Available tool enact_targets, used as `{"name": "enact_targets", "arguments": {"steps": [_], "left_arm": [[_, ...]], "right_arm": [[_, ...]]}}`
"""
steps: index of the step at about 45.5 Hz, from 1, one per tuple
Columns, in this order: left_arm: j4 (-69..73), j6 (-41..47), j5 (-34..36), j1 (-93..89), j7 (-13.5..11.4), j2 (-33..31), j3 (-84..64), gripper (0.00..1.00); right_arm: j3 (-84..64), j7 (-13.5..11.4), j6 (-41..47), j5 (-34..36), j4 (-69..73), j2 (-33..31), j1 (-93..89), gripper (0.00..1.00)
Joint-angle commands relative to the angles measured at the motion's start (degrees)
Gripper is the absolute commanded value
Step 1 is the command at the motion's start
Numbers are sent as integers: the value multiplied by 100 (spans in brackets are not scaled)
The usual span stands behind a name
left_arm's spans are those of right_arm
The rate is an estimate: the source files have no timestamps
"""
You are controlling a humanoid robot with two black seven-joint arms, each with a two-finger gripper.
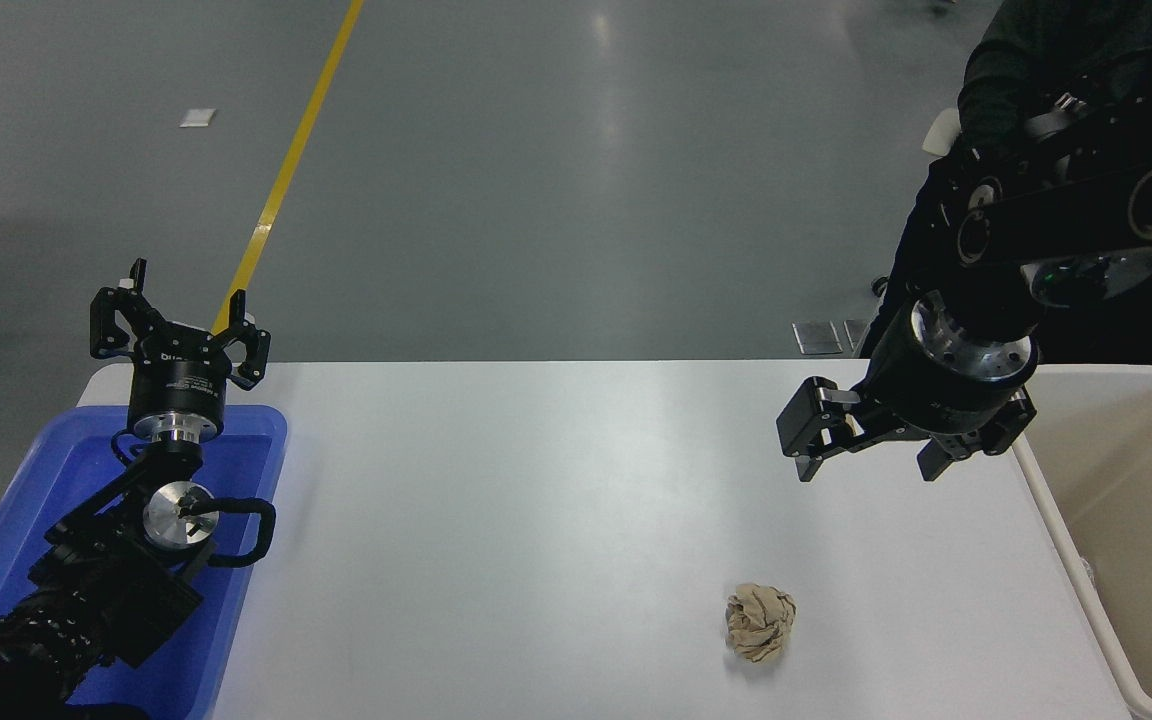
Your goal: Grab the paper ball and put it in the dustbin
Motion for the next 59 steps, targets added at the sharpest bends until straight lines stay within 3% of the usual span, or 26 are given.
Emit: {"name": "enact_targets", "arguments": {"steps": [1,37,59], "left_arm": [[0,3,0,1,0,-3,0,99],[0,3,0,1,0,-3,0,99],[0,3,0,1,0,-3,0,99]], "right_arm": [[22,4,-46,53,11,15,-9,100],[93,21,-204,70,-6,217,8,100],[382,188,-1539,114,11,384,-984,100]]}}
